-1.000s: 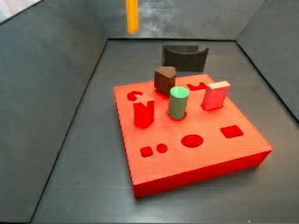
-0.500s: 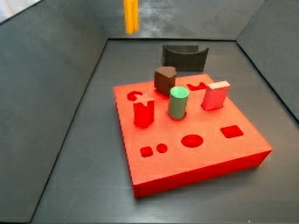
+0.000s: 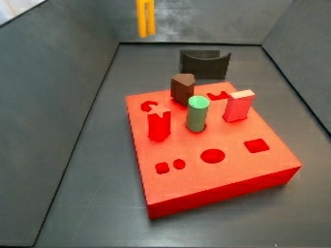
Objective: Pick up the square-circle object. Move up. Place the square-circle object on the fixture. Regrasp the square-circle object. Rotate the square-circle object. Move to above the board. Insert the square-circle object.
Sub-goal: Rotate the square-circle object.
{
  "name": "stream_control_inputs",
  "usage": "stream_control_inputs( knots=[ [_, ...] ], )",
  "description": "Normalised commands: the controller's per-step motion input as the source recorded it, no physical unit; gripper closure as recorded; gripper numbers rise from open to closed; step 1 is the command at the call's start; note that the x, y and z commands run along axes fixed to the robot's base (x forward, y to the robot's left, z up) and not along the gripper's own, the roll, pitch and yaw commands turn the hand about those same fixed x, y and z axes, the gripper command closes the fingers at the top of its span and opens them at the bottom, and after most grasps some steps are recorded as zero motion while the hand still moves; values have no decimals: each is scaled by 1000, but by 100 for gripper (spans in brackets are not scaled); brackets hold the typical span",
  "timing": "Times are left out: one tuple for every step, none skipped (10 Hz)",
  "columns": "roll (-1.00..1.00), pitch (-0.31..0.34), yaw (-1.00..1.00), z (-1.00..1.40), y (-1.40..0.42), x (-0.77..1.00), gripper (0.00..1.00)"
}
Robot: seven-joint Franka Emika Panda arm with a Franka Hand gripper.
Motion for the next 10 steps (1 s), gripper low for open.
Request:
stream_control_inputs(
  knots=[
    [-148, 85, -795, 23, 24, -15, 100],
    [-147, 83, -540, 25, 23, -12, 100],
    [-147, 78, -308, 27, 22, -8, 100],
    [-147, 76, -205, 28, 21, -6, 100],
    [-102, 52, -1000, 0, 0, 0, 100],
    [-113, 57, -1000, 0, 3, 0, 100],
    [-140, 70, -1000, 1, 4, 1, 100],
    [-147, 72, -707, 4, 6, 4, 100],
    [-146, 71, -553, 6, 7, 5, 100],
    [-146, 71, -364, 7, 8, 6, 100]
  ],
)
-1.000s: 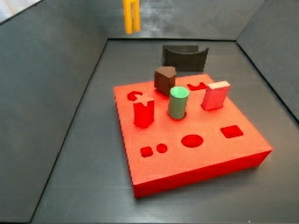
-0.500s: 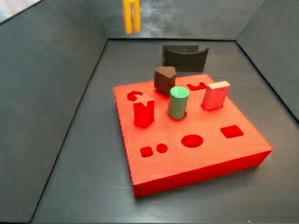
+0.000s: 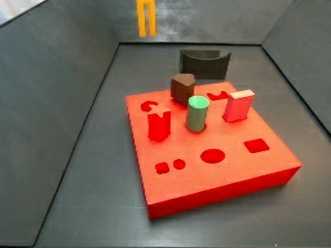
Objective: Pick up the square-circle object. Move up. Place the square-circle object on the fixture. Regrasp the square-circle object. Rotate the square-circle object. Move to above the board. Insert the square-circle object.
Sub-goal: Rotate the square-circle object.
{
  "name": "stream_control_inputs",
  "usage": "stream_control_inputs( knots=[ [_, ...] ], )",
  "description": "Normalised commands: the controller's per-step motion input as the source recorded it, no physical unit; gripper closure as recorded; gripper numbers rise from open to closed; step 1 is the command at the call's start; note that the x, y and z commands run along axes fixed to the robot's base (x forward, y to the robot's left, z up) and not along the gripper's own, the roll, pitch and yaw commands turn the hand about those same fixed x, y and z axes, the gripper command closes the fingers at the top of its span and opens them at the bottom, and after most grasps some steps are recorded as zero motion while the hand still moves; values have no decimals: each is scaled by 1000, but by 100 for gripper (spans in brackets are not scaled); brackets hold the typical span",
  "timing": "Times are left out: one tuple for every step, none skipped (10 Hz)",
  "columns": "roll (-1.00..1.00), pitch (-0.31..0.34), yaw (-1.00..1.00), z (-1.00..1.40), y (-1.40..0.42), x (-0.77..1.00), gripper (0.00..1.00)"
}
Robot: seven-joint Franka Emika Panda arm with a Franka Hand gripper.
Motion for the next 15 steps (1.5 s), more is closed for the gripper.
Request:
stream_control_inputs(
  knots=[
    [-146, 70, -214, 9, 8, 8, 100],
    [54, 69, -148, -1000, 0, 0, 100],
    [54, 57, -113, -1000, 1, 7, 100],
    [52, 18, -83, -1000, 5, 26, 100],
    [45, 4, -73, -1000, 6, 23, 100],
    [35, -26, -59, -1000, 8, 15, 100],
    [30, -39, -51, -1000, 11, 14, 100],
    [26, -41, -45, -976, 14, 14, 100],
    [24, -42, -40, -804, 16, 17, 100],
    [19, -35, -33, -526, 17, 16, 100],
    [17, -37, -30, -419, 16, 14, 100],
    [12, -43, -24, -206, 14, 11, 100],
    [11, -28, -23, -171, 13, -5, 100],
    [11, -28, -23, -171, 13, -5, 100],
    [10, -22, -23, -176, 13, -16, 100]
  ],
)
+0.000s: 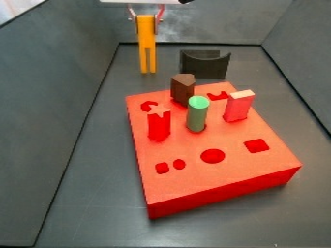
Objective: Pick up the square-circle object. Move up. Place the square-circle object on the fixture. Regrasp the square-circle object. Rotate the square-circle object. Move to above the board. Insert the square-circle object.
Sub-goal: Rotate the square-circle object.
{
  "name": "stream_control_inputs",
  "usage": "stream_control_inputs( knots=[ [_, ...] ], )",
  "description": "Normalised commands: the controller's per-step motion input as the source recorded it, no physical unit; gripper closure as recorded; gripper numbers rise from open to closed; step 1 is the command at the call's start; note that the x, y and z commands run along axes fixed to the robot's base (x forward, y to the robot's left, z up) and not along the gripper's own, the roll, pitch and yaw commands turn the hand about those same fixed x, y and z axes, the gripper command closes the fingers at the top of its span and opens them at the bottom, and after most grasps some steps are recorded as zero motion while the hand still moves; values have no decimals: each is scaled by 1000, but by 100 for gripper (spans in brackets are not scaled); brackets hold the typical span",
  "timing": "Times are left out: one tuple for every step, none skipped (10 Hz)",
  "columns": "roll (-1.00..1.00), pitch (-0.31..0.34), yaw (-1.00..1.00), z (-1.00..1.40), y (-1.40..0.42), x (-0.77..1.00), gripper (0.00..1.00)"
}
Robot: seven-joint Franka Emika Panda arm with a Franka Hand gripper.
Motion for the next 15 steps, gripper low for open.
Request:
stream_control_inputs(
  knots=[
    [11, -22, -23, -175, 13, -14, 100],
    [11, -23, -24, -174, 12, -14, 100],
    [11, -22, -24, -174, 12, -13, 100],
    [11, -22, -24, -174, 12, -13, 100],
    [11, -22, -24, -174, 12, -13, 100],
    [11, -22, -24, -174, 12, -13, 100],
    [-189, -22, -24, 0, 0, 0, 0],
    [-182, -24, -31, 1000, 143, 0, 0],
    [-182, -16, -32, 1000, 144, -9, 0],
    [-181, 25, -43, 996, 123, -34, 0],
    [-177, 41, -46, 838, 86, -22, 0],
    [-171, 58, -45, 601, 59, -6, 0],
    [-168, 67, -45, 472, 50, 4, 0],
    [-163, 91, -48, 223, 36, 16, 0],
    [-13, 8, 1000, 0, 0, 0, 0]
  ],
)
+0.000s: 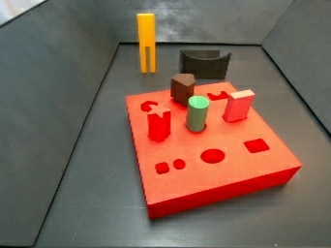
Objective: Pick up the square-circle object. Move up. Place the square-circle object on the fixture. Regrasp the square-circle object. Rotate the square-circle object. Move to above the board. Insert the square-circle object.
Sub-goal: Rotate the square-circle object.
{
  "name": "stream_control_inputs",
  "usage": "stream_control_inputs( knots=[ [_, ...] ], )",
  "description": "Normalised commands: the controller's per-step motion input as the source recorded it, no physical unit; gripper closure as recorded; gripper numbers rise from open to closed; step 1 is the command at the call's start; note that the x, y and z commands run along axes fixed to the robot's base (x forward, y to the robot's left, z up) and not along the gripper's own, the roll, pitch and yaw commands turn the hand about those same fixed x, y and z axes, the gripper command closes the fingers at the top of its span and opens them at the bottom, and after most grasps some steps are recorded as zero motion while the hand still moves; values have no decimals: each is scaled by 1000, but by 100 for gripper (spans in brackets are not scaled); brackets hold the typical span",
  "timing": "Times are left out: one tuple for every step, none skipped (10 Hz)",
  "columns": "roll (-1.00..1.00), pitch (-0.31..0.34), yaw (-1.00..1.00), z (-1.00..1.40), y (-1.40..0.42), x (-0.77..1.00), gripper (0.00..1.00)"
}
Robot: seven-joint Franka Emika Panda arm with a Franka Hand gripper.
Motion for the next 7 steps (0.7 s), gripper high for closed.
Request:
stream_control_inputs(
  knots=[
    [-11, 8, 1000, -59, -6, 13, 0],
    [-11, 7, 1000, -43, -17, 19, 0],
    [-11, 7, 1000, -28, -9, 22, 0],
    [-12, 7, 1000, -26, -8, 23, 0],
    [-12, 7, 1000, -22, -7, 24, 0],
    [-12, 7, 1000, -20, -6, 25, 0],
    [-13, 7, 1000, -19, -6, 25, 0]
  ],
)
